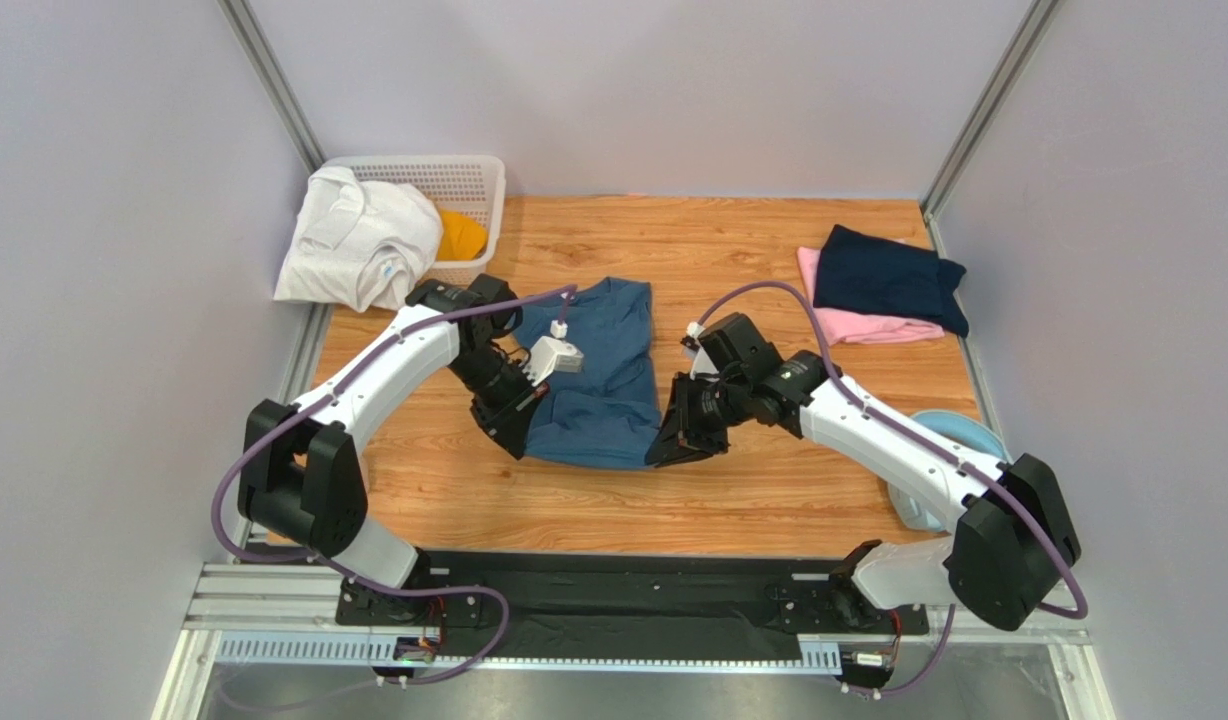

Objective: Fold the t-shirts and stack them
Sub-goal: Fold the long partially folded tshirt into a neat square

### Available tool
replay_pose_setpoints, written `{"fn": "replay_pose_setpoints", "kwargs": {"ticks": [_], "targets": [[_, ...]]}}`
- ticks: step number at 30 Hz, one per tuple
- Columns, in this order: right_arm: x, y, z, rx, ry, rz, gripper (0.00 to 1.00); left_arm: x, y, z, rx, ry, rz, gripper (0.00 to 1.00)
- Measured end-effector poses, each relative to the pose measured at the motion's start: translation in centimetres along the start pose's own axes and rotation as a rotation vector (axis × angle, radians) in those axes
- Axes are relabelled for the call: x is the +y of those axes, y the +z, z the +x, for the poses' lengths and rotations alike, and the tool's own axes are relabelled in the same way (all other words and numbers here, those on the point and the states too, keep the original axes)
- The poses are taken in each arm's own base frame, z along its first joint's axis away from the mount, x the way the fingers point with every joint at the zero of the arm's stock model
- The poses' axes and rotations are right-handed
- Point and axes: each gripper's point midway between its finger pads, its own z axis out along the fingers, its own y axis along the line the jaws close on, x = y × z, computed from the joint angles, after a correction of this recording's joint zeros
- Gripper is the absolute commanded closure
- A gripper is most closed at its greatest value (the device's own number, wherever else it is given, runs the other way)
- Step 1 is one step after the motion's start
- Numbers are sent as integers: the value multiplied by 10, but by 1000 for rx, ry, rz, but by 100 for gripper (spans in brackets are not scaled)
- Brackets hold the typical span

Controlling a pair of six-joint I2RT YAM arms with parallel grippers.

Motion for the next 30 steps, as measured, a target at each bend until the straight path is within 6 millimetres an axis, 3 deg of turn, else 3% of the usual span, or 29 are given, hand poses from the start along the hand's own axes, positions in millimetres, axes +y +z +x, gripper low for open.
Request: {"fn": "replay_pose_setpoints", "kwargs": {"ticks": [4,8,12,17,22,25,30], "targets": [[4,0,-5,12,14,28,98,3,-12,-8,-15,22,-42,100],[13,-1,-31,-5,13,60,98,21,-31,-28,-24,34,-121,100],[21,-9,-81,-73,26,65,98,51,-48,-56,-37,22,-196,100],[27,-17,-150,-161,33,53,98,107,-60,-101,-71,-2,-270,100],[26,-12,-195,-189,38,47,97,158,-63,-137,-96,-14,-337,100],[24,-1,-216,-178,43,42,97,181,-64,-147,-92,-23,-384,100],[7,32,-248,-120,86,24,97,201,-63,-136,-43,-60,-434,100]]}}
